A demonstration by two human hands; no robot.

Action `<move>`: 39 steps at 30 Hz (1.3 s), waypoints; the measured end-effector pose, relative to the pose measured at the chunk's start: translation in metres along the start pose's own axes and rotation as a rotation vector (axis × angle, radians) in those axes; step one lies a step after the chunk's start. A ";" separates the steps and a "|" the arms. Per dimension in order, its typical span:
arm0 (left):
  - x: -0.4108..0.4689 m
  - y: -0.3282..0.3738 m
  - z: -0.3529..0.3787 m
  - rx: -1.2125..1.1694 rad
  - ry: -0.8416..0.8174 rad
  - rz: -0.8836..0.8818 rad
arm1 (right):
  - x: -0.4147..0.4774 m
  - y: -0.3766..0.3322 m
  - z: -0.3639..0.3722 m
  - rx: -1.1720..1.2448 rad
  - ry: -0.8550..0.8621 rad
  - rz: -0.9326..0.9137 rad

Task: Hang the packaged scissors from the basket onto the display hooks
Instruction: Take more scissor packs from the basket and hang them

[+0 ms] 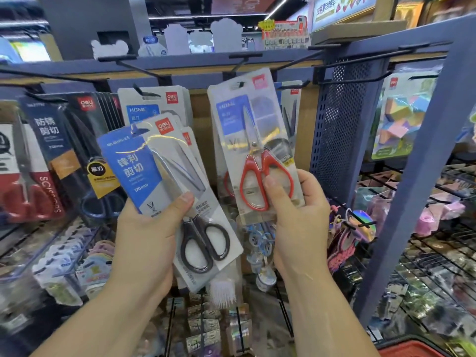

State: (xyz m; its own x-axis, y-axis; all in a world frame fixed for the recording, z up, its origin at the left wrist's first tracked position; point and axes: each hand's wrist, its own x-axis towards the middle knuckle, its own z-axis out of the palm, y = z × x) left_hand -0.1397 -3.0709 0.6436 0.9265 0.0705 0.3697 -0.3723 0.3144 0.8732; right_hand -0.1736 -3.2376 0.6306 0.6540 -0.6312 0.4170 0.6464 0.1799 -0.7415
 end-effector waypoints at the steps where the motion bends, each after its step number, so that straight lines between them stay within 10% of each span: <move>1: 0.001 0.000 -0.002 0.001 0.011 0.003 | 0.001 0.003 0.001 -0.003 0.012 0.003; 29: 0.000 0.000 0.006 -0.089 -0.102 -0.102 | 0.013 0.040 -0.008 -0.420 0.140 0.150; 39: -0.010 -0.005 0.030 -0.200 -0.166 -0.175 | -0.049 -0.001 -0.017 -0.643 -0.206 -0.058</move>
State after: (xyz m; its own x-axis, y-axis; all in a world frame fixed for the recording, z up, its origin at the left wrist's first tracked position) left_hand -0.1490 -3.1011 0.6453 0.9478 -0.1518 0.2804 -0.1745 0.4888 0.8547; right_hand -0.2125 -3.2196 0.6024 0.7279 -0.4585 0.5098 0.3619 -0.3747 -0.8536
